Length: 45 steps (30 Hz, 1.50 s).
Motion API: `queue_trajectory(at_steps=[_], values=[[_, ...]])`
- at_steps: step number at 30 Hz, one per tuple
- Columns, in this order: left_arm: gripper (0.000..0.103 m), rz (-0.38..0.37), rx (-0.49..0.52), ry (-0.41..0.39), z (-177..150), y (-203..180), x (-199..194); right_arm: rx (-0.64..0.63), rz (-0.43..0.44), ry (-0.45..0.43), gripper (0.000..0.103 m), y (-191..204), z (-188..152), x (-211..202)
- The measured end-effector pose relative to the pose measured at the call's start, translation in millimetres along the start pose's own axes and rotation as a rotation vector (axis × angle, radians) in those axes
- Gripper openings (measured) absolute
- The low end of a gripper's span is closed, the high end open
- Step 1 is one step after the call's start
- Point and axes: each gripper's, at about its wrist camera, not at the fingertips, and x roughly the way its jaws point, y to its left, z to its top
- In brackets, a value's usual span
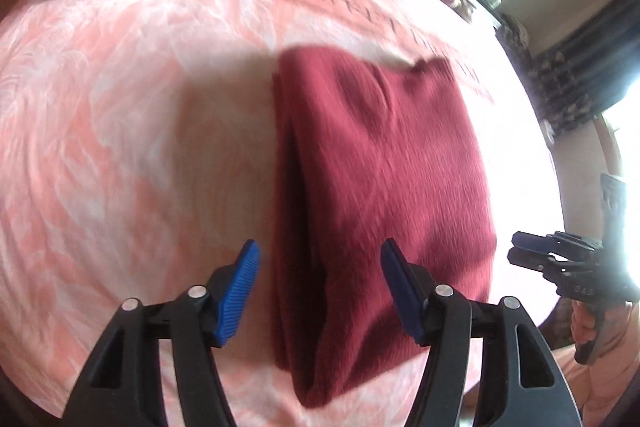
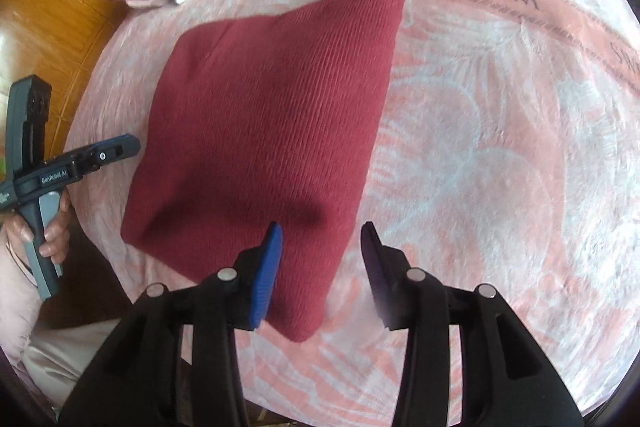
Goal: Fold small clothes
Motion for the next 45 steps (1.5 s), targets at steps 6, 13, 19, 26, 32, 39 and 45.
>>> queue_trajectory(at_steps=[6,13,19,26,32,39,45], values=[[0.065,0.019,-0.040,-0.037,49.7,0.3,15.0,0.092,0.029,-0.042,0.058,-28.4,68.5,5.7],[0.064,-0.083,-0.064,0.013,88.4,-6.6,63.2,0.124,0.085,-0.008,0.062,-57.3,121.3,45.9],[0.033,-0.087,-0.060,0.014,96.4,-3.1,70.5,0.149,0.212,0.027,0.027,-60.7,139.3,70.5],[0.028,-0.055,-0.015,-0.002,90.8,2.5,70.9,0.118,0.168,0.021,0.020,-64.1,135.9,72.1],[0.039,-0.017,-0.004,-0.017,87.1,-3.4,72.1,0.083,0.083,-0.008,0.030,-55.1,130.0,72.7],[0.079,-0.050,-0.022,0.032,69.3,-9.3,39.5,0.114,0.054,-0.081,0.068,-50.0,98.8,26.5],[0.090,-0.076,-0.029,0.005,31.3,-5.6,10.6,0.036,0.031,-0.062,0.071,-23.7,45.1,11.9]])
